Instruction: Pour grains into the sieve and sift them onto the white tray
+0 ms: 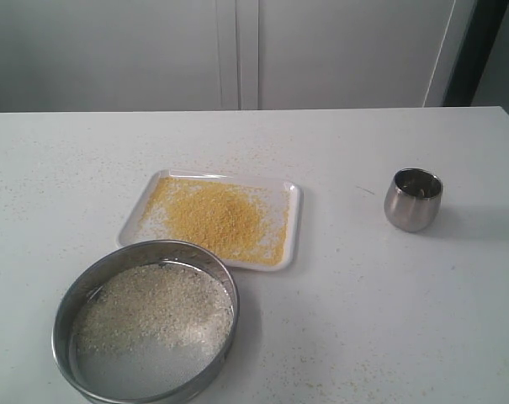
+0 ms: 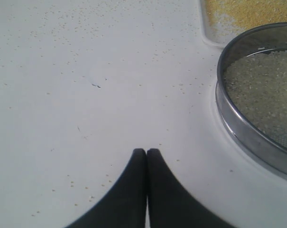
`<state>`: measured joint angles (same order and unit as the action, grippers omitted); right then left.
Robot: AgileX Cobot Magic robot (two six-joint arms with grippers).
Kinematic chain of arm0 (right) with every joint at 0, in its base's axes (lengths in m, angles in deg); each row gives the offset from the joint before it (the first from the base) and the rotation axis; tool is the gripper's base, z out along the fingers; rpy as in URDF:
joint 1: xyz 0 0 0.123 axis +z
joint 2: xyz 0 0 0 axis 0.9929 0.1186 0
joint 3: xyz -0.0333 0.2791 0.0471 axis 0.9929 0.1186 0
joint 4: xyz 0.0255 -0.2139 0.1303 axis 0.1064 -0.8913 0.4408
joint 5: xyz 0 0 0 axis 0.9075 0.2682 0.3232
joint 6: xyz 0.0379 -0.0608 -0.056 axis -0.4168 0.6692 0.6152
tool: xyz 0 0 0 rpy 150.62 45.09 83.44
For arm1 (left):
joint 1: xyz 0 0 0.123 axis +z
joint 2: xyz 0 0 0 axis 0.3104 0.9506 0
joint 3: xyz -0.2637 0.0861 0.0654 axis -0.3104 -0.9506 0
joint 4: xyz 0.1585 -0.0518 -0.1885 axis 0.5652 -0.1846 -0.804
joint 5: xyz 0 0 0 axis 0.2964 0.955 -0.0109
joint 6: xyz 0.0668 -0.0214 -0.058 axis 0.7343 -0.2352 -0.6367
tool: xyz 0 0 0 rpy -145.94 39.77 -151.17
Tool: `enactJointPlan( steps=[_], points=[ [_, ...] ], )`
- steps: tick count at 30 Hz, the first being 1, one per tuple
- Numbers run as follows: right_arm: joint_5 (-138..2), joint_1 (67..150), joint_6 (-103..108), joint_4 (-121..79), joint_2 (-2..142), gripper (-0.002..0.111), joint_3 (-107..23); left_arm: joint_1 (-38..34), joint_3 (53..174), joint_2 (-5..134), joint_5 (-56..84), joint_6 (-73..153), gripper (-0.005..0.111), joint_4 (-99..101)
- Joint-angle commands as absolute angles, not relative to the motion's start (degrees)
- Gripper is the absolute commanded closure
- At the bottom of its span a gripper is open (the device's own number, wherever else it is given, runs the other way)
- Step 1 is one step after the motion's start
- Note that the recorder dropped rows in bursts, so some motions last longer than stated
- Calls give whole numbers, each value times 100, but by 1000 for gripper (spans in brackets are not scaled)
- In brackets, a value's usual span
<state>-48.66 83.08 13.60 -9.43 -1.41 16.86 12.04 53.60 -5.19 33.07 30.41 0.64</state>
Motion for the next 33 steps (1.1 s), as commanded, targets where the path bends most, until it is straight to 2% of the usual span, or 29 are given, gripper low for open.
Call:
enactJointPlan(
  steps=[1, 9, 33],
  points=[
    [-4925, 8521, 1356, -960, -173, 108, 1913, 1225, 5304, -548, 3357, 3038, 107, 21],
    [-4965, 8549, 1356, -960, -173, 108, 2289, 1225, 5304, -548, 3357, 3038, 107, 21],
    [-5069, 8549, 1180, -979, -173, 108, 2289, 1225, 5304, -548, 3357, 3038, 107, 21]
  ],
)
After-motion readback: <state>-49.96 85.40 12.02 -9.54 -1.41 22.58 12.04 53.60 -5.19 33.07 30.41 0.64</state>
